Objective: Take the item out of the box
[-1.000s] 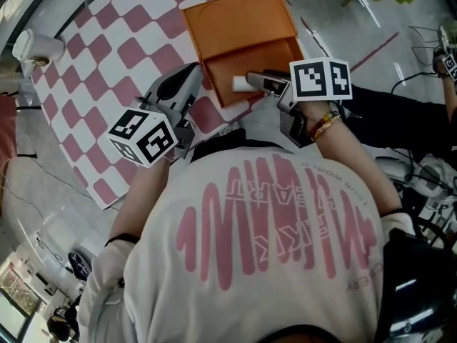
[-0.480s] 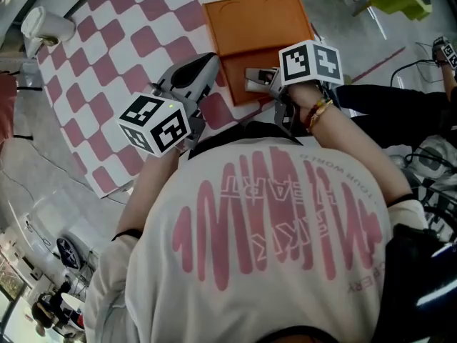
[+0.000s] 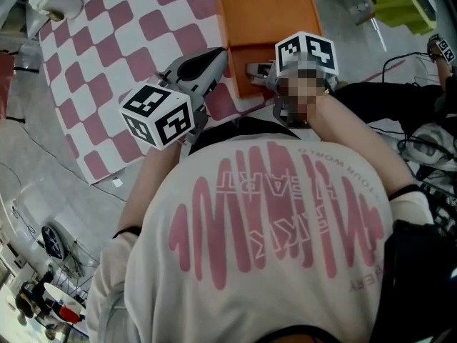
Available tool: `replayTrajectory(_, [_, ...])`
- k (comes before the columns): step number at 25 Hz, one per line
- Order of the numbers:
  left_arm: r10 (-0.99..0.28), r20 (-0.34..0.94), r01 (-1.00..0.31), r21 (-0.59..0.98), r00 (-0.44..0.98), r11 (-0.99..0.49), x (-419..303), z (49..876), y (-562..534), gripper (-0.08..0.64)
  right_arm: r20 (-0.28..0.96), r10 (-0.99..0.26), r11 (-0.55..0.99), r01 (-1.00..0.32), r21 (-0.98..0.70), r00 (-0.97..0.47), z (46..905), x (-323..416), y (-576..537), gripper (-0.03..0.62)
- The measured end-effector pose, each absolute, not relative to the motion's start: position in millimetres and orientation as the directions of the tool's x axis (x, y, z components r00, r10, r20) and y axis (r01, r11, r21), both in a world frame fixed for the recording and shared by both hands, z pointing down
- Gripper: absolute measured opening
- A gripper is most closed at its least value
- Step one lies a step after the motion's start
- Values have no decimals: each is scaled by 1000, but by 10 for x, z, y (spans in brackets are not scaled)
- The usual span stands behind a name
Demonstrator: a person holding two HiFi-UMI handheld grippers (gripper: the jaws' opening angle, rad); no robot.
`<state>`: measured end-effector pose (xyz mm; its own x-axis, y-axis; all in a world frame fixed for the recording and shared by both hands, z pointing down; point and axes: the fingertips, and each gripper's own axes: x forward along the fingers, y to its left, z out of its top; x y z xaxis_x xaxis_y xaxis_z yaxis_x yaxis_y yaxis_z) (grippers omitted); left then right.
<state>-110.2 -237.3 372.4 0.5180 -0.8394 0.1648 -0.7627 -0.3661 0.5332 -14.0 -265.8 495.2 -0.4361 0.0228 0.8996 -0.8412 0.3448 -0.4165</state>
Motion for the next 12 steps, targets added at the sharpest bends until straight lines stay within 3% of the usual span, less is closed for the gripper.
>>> replayTrajectory(12, [-851, 160, -775, 520, 500, -358, -1106, 3709, -2323, 6, 938, 27, 446, -835, -322, -347, 5028, -98, -2654, 341])
